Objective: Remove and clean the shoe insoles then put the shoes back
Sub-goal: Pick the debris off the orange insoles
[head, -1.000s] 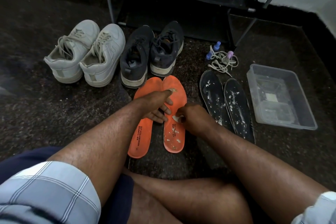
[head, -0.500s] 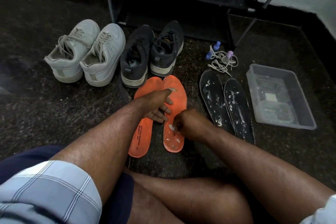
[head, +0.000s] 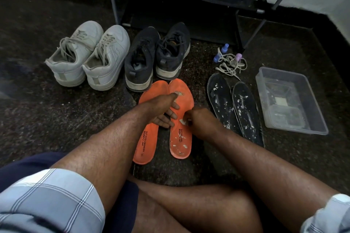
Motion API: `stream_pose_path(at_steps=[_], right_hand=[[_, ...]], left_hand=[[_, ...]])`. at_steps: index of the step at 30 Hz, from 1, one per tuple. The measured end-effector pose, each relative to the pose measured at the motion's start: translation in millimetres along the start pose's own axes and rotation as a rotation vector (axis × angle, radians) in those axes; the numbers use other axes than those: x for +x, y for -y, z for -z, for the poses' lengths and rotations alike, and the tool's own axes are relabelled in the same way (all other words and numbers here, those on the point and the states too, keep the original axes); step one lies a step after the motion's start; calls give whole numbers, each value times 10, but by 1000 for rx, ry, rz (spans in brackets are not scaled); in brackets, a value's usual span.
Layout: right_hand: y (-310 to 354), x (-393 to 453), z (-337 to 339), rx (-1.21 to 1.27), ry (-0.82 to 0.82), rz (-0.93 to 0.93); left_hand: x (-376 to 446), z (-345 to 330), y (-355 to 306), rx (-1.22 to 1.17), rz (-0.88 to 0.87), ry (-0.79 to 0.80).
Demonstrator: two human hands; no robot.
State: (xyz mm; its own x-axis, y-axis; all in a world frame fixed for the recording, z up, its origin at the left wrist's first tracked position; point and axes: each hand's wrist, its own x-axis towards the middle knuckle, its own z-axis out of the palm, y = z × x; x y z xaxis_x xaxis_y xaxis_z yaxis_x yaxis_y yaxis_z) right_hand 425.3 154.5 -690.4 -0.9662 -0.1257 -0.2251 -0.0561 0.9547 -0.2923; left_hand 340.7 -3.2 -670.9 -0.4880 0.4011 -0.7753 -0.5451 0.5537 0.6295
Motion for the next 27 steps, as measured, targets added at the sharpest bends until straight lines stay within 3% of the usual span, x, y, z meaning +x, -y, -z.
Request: stream_pose_path(at_steps=[3,8,13,19,22,27], right_hand=[[59,-92,-16,5,132,76],[-13,-3,39,24,-21,-15],[72,-76,30,-50,86,125],[57,21,29,-74,3,82],[111,-49,-3,-39,66,152],[-6,27,54,-9,-24,4]], left_hand=[[1,-3,-11,0,1,2],[12,-3,-3,4,1,4],[23,-5,-7,8,2,4],[24,-26,-12,13,-8,-13],[21,-28,-23,17,-2,-2],[47,-25,-13,8,-7,-15]])
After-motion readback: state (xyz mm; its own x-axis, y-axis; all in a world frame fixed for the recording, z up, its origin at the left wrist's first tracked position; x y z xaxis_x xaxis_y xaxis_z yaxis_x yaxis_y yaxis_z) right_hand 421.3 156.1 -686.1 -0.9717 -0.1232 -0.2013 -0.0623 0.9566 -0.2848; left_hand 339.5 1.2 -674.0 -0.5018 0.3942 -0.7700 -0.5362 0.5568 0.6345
